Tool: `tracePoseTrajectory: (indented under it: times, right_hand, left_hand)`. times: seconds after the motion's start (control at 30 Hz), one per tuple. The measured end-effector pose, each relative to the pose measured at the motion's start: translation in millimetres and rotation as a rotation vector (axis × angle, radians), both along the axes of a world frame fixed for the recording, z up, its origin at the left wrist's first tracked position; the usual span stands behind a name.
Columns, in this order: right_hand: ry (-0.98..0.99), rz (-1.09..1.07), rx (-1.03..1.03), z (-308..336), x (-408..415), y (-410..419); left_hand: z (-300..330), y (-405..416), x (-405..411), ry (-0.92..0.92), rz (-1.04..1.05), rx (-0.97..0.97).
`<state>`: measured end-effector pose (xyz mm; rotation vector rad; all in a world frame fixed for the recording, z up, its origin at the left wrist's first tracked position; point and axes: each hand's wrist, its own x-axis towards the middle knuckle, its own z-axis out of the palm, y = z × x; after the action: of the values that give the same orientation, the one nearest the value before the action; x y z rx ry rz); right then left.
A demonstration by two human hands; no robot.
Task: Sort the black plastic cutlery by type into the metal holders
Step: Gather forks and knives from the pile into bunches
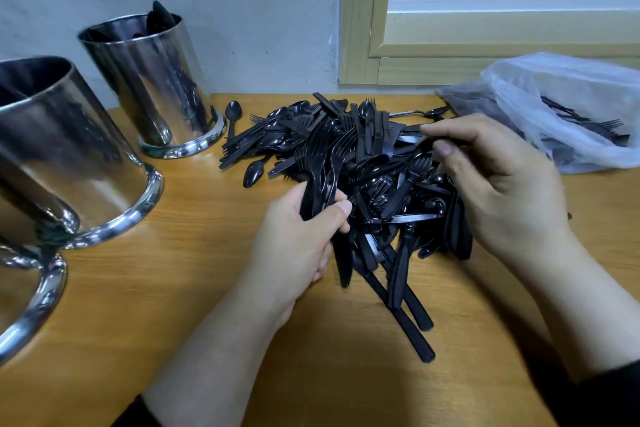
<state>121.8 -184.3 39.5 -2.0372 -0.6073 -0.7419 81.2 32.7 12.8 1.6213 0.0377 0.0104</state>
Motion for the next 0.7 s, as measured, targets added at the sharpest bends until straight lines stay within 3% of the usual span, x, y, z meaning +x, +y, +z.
tracePoseTrajectory:
  times: [0.2,0.6,0.7]
  right_hand:
    - [-0.056,-0.030,0.181,4,-3,-2]
    - [-0.003,0.056,0.089,1,-10,18]
    - [-0.040,0.051,-0.044,-3,-8,25]
  left_hand:
    - [2,-1,0,0.003,0.003,0.035]
    - [0,-3,1,-0.026,-0.093,0.234]
    - [1,-6,-1,-0.038,-0.131,0.255]
